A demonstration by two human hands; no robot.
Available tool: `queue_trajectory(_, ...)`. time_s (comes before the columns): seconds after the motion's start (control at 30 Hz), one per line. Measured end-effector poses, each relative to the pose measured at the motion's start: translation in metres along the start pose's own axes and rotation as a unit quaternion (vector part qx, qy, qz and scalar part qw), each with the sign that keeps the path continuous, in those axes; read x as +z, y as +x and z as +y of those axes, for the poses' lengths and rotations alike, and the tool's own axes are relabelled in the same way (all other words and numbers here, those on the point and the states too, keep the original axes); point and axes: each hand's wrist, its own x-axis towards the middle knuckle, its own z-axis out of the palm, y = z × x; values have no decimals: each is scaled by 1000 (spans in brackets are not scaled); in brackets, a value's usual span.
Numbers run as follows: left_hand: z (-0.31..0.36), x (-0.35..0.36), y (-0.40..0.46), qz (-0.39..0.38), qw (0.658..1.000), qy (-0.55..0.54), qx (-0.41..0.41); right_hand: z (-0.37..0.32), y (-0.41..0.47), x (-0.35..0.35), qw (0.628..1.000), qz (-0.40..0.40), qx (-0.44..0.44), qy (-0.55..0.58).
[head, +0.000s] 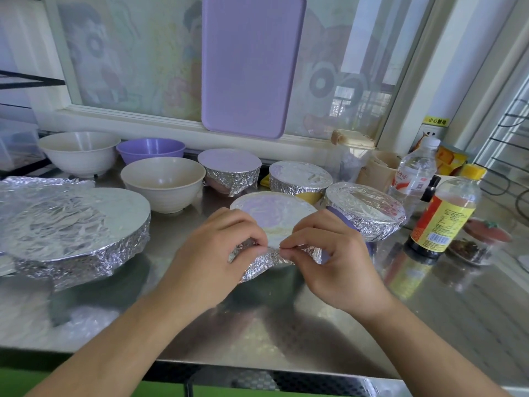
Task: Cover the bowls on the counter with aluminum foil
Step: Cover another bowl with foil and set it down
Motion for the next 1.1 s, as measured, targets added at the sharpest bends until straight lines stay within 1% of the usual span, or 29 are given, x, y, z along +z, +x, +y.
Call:
queue_trajectory(0.23,-1,1,3,-8,1000,4,-8,3,-2,-1,998,9,-35,-43)
queue_trajectory(0.37,-1,1,1,-3,1000,13,-12,2,-1,1,998,11,-38,-42)
queue_trajectory(0.43,1,2,-4,14,998,14,-52,1,0,1,999,9,-34,-41)
queue_trajectory(0.5,1,4,-12,25,990,22,-135,1,1,1,999,10,-28,-38)
queue_trajectory(0.57,-3,5,-19,3,976,33,-216,1,1,1,999,9,-22,-36)
queue_trajectory(0.6,-6,6,-23,-17,970,38,-238,1,1,1,999,8,-20,-36)
queue_trajectory(0.67,-11,8,-28,-38,964,33,-260,1,1,1,999,7,-13,-33)
queue_trajectory(0.9,-2,9,-29,-20,951,-62,-302,-2,4,-1,1000,-7,3,-28)
queue_trajectory(1.1,-14,13,-27,-32,953,-70,-295,-3,7,0,1000,-10,10,-21)
